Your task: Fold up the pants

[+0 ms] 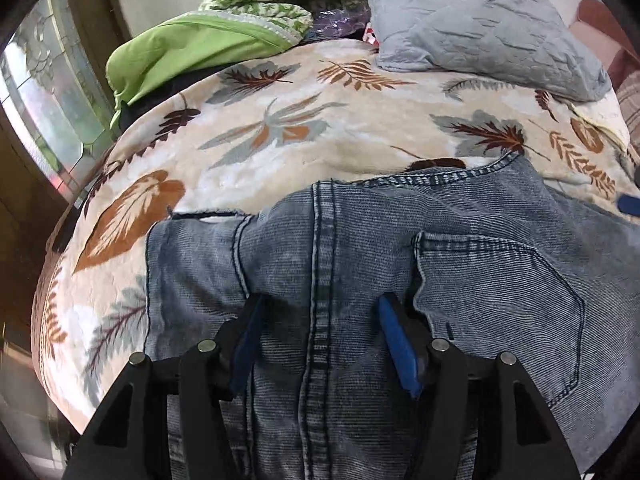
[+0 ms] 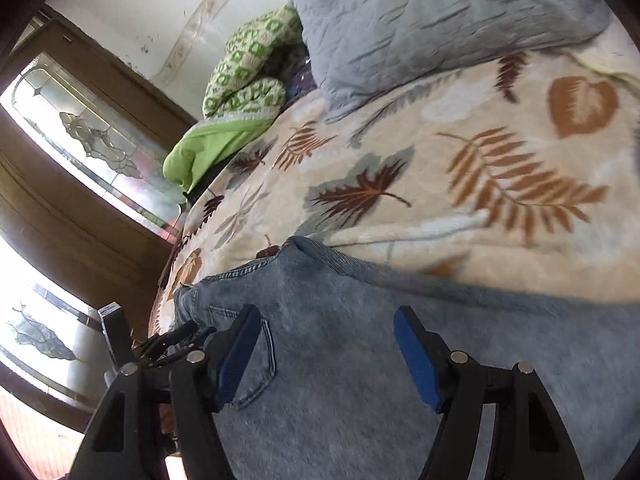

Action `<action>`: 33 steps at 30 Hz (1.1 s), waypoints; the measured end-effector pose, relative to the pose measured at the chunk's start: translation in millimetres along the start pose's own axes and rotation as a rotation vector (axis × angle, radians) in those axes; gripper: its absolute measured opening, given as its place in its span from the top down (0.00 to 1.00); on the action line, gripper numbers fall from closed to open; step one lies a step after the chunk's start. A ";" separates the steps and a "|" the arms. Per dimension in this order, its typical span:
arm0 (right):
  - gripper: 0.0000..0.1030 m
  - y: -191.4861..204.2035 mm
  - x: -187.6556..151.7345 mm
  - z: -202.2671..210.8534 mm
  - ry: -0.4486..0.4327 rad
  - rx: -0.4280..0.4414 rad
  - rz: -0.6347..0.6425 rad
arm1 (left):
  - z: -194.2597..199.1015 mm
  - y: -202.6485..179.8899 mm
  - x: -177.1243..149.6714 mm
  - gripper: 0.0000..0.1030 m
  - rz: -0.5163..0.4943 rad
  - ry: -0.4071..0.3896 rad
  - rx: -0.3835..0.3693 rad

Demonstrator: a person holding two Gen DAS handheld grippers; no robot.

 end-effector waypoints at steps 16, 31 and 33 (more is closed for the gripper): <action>0.38 37.1 29.2 -100.7 0.245 0.115 0.104 | 58.1 -1.1 -34.1 0.44 0.022 -0.078 -0.212; 0.72 78.2 15.2 -97.4 0.244 0.110 0.207 | 49.3 -6.1 -42.6 0.43 0.013 -0.057 -0.190; 0.81 75.4 20.3 -98.7 0.197 0.062 0.185 | 48.8 -5.7 -42.3 0.43 0.013 -0.061 -0.187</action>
Point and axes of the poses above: each gripper's, at about its wrist camera, not at the fingertips, and z roughly against the way its jaws point, y to its left, x to its top, the point moved 6 cm from there along -z, roughly the way its jaws point, and after that the axes turned 14 degrees about -x, right-handed, at the moved point
